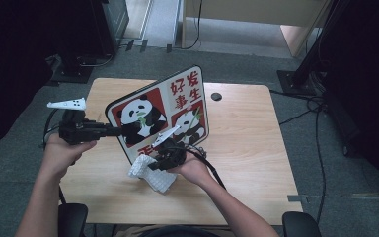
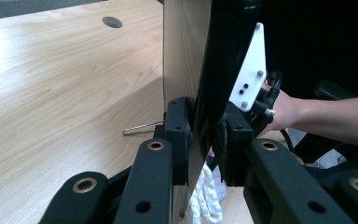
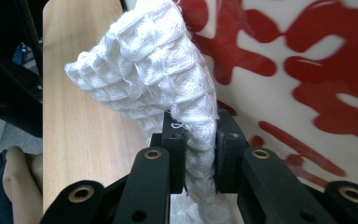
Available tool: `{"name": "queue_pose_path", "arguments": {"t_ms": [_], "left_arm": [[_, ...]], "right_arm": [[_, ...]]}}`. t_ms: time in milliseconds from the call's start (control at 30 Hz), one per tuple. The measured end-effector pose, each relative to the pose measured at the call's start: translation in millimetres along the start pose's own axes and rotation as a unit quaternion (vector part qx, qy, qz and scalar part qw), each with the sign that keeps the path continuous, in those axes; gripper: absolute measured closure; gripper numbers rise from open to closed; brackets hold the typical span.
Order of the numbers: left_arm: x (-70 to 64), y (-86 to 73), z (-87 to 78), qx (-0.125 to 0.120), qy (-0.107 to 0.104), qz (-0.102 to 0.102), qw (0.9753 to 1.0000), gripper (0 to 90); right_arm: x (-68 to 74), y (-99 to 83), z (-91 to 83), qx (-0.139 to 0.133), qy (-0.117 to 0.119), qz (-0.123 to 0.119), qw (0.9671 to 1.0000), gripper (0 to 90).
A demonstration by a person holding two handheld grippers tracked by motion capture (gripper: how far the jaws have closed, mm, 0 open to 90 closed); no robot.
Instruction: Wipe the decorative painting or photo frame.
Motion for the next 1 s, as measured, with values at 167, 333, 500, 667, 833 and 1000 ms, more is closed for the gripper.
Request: {"name": "queue_pose_path", "arguments": {"t_ms": [167,333,500,667,833,1000], "left_arm": [[0.1,0.3,0.2,-0.001,0.0,0.0,1.0,77.1],[0.1,0.3,0.2,-0.001,0.0,0.0,1.0,77.1],[-0.1,0.2,0.2,-0.001,0.0,-0.001,1.0,77.1],[-0.1,0.0,0.1,0.0,0.001,0.001,1.0,77.1],[0.0,0.2,0.1,-0.003,0.002,0.001,1.0,77.2],[0.3,0.3,0.2,-0.004,0.001,-0.002,1.0,77.2]], "right_arm": [[-2.5,0.6,-5.9,-0.001,-0.005,0.0,1.0,78.5],[-1.6,4.1,-15.2,-0.011,0.007,0.0,0.9999,78.8],[-0.2,17.5,-36.6,-0.033,0.011,-0.004,0.9994,79.0],[2.1,32.8,-56.3,-0.047,0.01,-0.016,0.9987,79.1],[0.7,48.1,-78.9,-0.058,0.006,-0.024,0.998,79.0],[-0.1,62.3,-98.9,-0.065,0.003,-0.03,0.9974,79.0]]}}
Point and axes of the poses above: each handheld gripper's, and its own axes: z roughly forward along the jaws, y roughly out of its top, x roughly to its left, the point moved 7 cm from there along z, roughly forward along the jaws, and after that the axes turned 12 degrees about -z, right-handed, at the moved point
